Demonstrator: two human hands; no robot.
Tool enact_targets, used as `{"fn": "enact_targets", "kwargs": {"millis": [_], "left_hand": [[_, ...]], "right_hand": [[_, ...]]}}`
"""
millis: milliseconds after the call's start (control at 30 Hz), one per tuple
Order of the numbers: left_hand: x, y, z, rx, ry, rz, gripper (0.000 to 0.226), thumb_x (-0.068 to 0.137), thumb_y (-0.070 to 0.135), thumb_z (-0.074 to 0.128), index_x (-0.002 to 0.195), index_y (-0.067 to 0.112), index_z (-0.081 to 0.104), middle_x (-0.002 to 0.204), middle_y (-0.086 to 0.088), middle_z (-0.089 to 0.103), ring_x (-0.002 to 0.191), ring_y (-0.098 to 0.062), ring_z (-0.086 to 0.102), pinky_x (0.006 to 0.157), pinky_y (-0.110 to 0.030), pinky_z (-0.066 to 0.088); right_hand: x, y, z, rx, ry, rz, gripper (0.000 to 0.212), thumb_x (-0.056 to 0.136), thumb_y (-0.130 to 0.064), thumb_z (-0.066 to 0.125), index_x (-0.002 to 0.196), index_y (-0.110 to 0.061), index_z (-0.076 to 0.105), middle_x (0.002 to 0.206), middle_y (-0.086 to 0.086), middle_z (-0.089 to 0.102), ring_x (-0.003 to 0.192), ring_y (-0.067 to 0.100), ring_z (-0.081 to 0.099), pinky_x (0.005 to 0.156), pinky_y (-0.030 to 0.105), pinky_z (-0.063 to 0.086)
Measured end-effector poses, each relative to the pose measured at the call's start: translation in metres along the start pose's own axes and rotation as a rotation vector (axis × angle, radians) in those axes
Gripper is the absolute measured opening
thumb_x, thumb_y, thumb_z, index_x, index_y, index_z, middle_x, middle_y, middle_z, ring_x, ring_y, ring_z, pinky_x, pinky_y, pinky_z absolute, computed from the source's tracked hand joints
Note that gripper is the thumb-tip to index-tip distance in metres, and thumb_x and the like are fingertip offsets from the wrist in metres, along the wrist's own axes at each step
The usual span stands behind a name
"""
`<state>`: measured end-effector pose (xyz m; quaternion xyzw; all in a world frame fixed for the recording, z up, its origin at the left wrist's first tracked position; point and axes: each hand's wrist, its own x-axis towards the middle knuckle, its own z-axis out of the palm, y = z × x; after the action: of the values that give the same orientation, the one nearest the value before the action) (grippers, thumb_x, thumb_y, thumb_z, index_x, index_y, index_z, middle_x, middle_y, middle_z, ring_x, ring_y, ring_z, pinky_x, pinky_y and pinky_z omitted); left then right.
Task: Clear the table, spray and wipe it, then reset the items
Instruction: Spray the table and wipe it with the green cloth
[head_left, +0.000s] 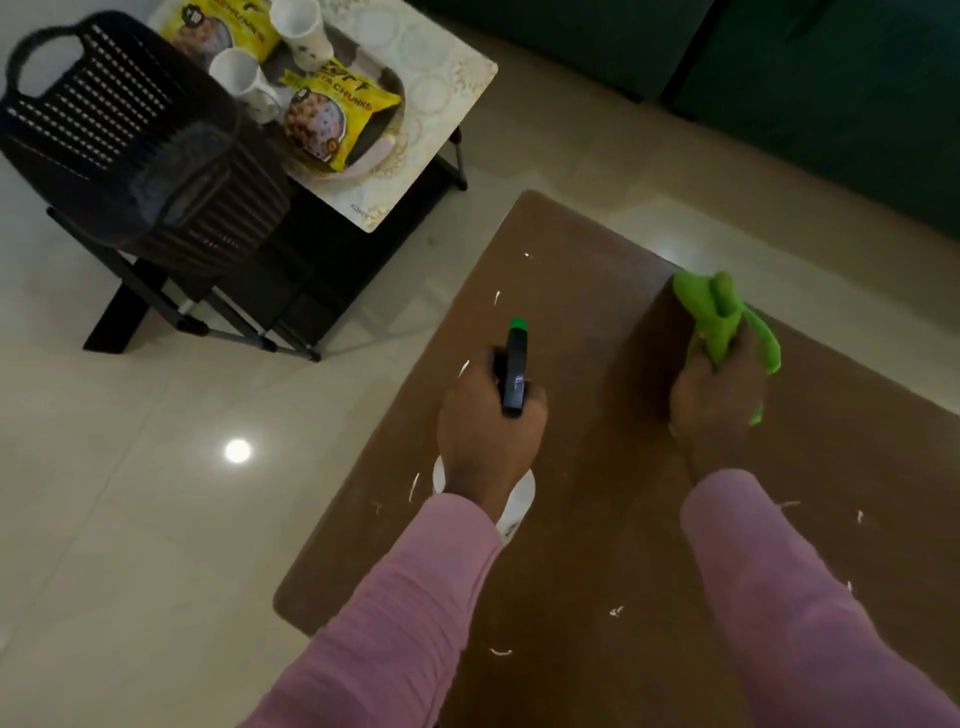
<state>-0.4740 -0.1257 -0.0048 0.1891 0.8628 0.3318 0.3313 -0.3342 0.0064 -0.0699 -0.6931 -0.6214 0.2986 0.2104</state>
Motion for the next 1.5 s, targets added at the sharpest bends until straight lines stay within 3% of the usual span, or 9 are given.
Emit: {"fn": "enact_targets", "kwargs": {"millis": [233, 400, 567, 733, 933, 1000, 1167, 1400, 1500], "left_hand": [[0.016, -0.011, 0.017, -0.035, 0.124, -0.095, 0.032, 0.09, 0.027, 0.064, 0.063, 0.026, 0.048, 0.05, 0.01, 0.044, 0.044, -0.011, 0.044, 0.049, -0.02, 0.034], [0.015, -0.018, 0.017, -0.037, 0.077, -0.144, 0.03, 0.09, 0.032, 0.064, 0.066, 0.028, 0.048, 0.053, 0.012, 0.049, 0.047, -0.01, 0.048, 0.048, -0.02, 0.034], [0.004, -0.024, 0.012, -0.068, 0.02, -0.111, 0.027, 0.09, 0.03, 0.064, 0.07, 0.032, 0.046, 0.057, 0.01, 0.054, 0.05, -0.012, 0.056, 0.046, -0.018, 0.04], [-0.021, -0.04, 0.012, -0.154, 0.06, -0.128, 0.024, 0.092, 0.025, 0.063, 0.071, 0.029, 0.05, 0.051, 0.01, 0.046, 0.042, -0.009, 0.045, 0.041, -0.013, 0.031], [-0.057, -0.068, 0.016, -0.295, 0.113, -0.226, 0.017, 0.092, 0.02, 0.064, 0.076, 0.023, 0.057, 0.046, 0.008, 0.045, 0.038, -0.009, 0.043, 0.042, -0.019, 0.033], [-0.069, -0.077, 0.016, -0.312, 0.134, -0.254, 0.017, 0.092, 0.02, 0.064, 0.077, 0.023, 0.058, 0.047, 0.008, 0.046, 0.038, -0.009, 0.042, 0.042, -0.02, 0.034], [-0.088, -0.099, 0.006, -0.357, 0.193, -0.272, 0.009, 0.094, 0.022, 0.061, 0.085, 0.025, 0.061, 0.054, 0.001, 0.054, 0.042, -0.016, 0.049, 0.042, -0.027, 0.04], [-0.099, -0.115, -0.011, -0.4, 0.314, -0.336, 0.016, 0.093, 0.019, 0.064, 0.077, 0.023, 0.059, 0.057, -0.005, 0.056, 0.051, -0.033, 0.057, 0.048, -0.043, 0.051], [-0.112, -0.125, -0.016, -0.417, 0.354, -0.335, 0.012, 0.092, 0.021, 0.065, 0.08, 0.021, 0.061, 0.056, -0.004, 0.056, 0.05, -0.032, 0.057, 0.048, -0.044, 0.051]], "right_hand": [[0.004, -0.022, 0.048, 0.048, 0.002, -0.08, 0.04, 0.096, -0.031, 0.043, 0.122, -0.005, 0.058, 0.11, 0.018, 0.064, 0.106, 0.033, 0.058, 0.095, 0.04, 0.044], [0.021, -0.034, 0.057, 0.058, 0.035, -0.129, 0.047, 0.093, -0.035, 0.038, 0.115, 0.0, 0.061, 0.112, 0.02, 0.062, 0.107, 0.034, 0.057, 0.097, 0.045, 0.041], [0.046, -0.065, 0.088, 0.137, -0.203, -0.161, 0.049, 0.099, -0.039, 0.037, 0.142, -0.015, 0.04, 0.141, 0.011, 0.048, 0.13, 0.028, 0.044, 0.111, 0.046, 0.032], [0.038, -0.075, 0.124, -0.436, -0.555, -0.714, 0.06, 0.101, -0.042, 0.031, 0.153, -0.018, 0.013, 0.162, 0.003, 0.003, 0.148, 0.026, -0.007, 0.117, 0.041, -0.01], [0.003, -0.038, 0.103, -0.733, -0.738, -1.31, 0.063, 0.098, -0.038, 0.033, 0.153, -0.017, 0.01, 0.162, 0.004, 0.006, 0.148, 0.026, -0.001, 0.12, 0.044, -0.001], [0.021, -0.04, 0.097, -0.729, -0.731, -1.223, 0.062, 0.1, -0.035, 0.034, 0.153, -0.017, 0.009, 0.161, 0.003, 0.004, 0.148, 0.023, -0.002, 0.12, 0.04, -0.003], [0.033, -0.077, 0.12, -0.564, -0.537, -0.654, 0.061, 0.102, -0.039, 0.03, 0.153, -0.014, 0.007, 0.162, 0.006, -0.003, 0.148, 0.026, -0.009, 0.12, 0.042, -0.006], [-0.061, -0.035, 0.109, -0.743, -0.785, -1.274, 0.065, 0.099, -0.034, 0.039, 0.153, -0.014, 0.01, 0.161, 0.004, 0.001, 0.148, 0.026, -0.004, 0.12, 0.04, -0.005], [-0.039, -0.034, 0.103, -0.674, -0.741, -1.156, 0.061, 0.1, -0.03, 0.041, 0.152, -0.014, 0.015, 0.161, 0.005, 0.006, 0.148, 0.025, 0.001, 0.119, 0.038, -0.003]]}}
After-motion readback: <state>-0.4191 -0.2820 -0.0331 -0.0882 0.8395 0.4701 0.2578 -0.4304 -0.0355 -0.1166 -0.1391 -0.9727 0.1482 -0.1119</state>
